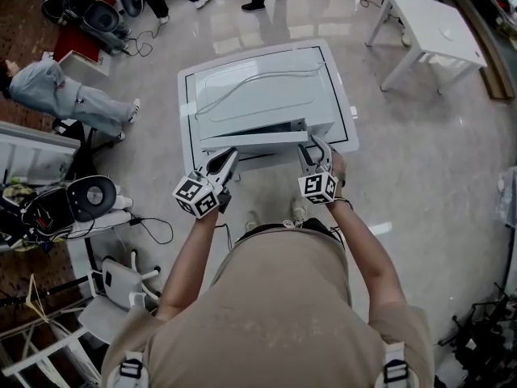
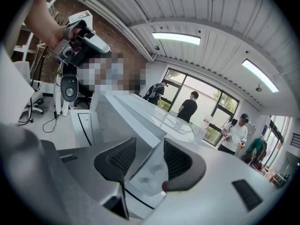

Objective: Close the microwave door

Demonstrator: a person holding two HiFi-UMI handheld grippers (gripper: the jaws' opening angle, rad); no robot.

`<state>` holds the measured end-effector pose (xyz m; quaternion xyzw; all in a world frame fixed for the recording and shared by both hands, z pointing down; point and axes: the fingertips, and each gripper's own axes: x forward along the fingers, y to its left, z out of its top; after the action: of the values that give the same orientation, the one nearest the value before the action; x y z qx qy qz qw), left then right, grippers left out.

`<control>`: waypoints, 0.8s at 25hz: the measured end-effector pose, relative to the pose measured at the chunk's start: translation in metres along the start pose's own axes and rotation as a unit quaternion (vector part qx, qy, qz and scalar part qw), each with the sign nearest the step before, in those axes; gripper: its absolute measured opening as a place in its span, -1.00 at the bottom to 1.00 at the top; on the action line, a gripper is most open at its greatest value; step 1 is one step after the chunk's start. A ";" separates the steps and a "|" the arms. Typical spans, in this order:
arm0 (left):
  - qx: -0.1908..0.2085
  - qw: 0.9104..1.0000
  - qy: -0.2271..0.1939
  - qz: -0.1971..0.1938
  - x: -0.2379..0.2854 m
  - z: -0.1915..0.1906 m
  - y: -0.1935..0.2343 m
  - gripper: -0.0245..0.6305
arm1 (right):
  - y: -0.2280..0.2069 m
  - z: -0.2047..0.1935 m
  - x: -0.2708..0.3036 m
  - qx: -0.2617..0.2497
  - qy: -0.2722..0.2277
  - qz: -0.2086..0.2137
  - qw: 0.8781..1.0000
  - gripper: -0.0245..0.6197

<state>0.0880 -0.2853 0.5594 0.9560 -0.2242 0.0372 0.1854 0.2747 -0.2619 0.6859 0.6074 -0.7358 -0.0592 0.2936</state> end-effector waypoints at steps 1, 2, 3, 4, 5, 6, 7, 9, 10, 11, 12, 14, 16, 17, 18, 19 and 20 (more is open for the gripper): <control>-0.001 1.000 -0.001 0.005 0.001 0.000 0.001 -0.90 | -0.001 0.001 0.003 -0.004 -0.003 0.004 1.000 -0.39; -0.001 1.000 -0.002 0.010 0.002 0.000 0.001 -0.90 | -0.003 0.001 0.007 -0.008 -0.006 0.008 1.000 -0.39; -0.002 1.000 -0.003 0.015 0.003 0.000 0.002 -0.90 | -0.004 0.002 0.010 -0.011 -0.009 0.011 1.000 -0.39; -0.004 1.000 -0.005 0.019 0.004 -0.001 0.003 -0.90 | -0.005 0.002 0.013 -0.014 -0.011 0.014 1.000 -0.39; -0.005 1.000 -0.006 0.024 0.004 -0.002 0.003 -0.90 | -0.006 0.002 0.016 -0.016 -0.012 0.017 1.000 -0.39; -0.006 1.000 -0.007 0.029 0.004 -0.003 0.004 -0.90 | -0.005 0.001 0.019 -0.020 -0.012 0.021 1.000 -0.39; -0.007 0.999 -0.008 0.034 0.003 -0.003 0.004 -0.90 | -0.005 0.000 0.021 -0.026 -0.012 0.024 0.999 -0.39; -0.008 0.999 -0.009 0.042 0.004 -0.002 0.004 -0.90 | -0.006 0.001 0.025 -0.039 -0.013 0.027 0.999 -0.39; -0.008 0.999 -0.010 0.045 0.005 -0.002 0.004 -0.90 | -0.008 0.001 0.027 -0.045 -0.013 0.027 0.999 -0.39; -0.008 0.999 -0.010 0.048 0.006 -0.001 0.004 -0.90 | -0.009 0.001 0.029 -0.048 -0.014 0.028 0.998 -0.39; -0.008 0.999 -0.010 0.051 0.007 -0.001 0.004 -0.90 | -0.010 0.001 0.030 -0.051 -0.016 0.030 0.998 -0.39; -0.009 0.998 -0.010 0.059 0.008 -0.002 0.004 -0.90 | -0.010 0.001 0.030 -0.057 -0.020 0.035 0.998 -0.39; -0.011 0.998 -0.011 0.066 0.008 -0.002 0.003 -0.90 | -0.010 0.002 0.029 -0.066 -0.026 0.039 0.997 -0.39; -0.011 0.998 -0.012 0.068 0.009 -0.002 0.003 -0.90 | -0.010 0.003 0.029 -0.074 -0.028 0.040 0.996 -0.39; -0.012 0.997 -0.012 0.070 0.010 -0.001 0.002 -0.90 | -0.011 0.004 0.029 -0.082 -0.031 0.042 0.995 -0.39; -0.011 0.997 -0.011 0.072 0.011 -0.001 0.001 -0.90 | -0.011 0.004 0.029 -0.092 -0.033 0.044 0.994 -0.39; -0.011 0.997 -0.011 0.074 0.011 -0.001 0.000 -0.90 | -0.011 0.005 0.029 -0.105 -0.035 0.045 0.993 -0.39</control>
<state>0.0982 -0.2899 0.5623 0.9351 -0.2970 0.0376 0.1898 0.2792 -0.2932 0.6870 0.5370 -0.7620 -0.1438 0.3322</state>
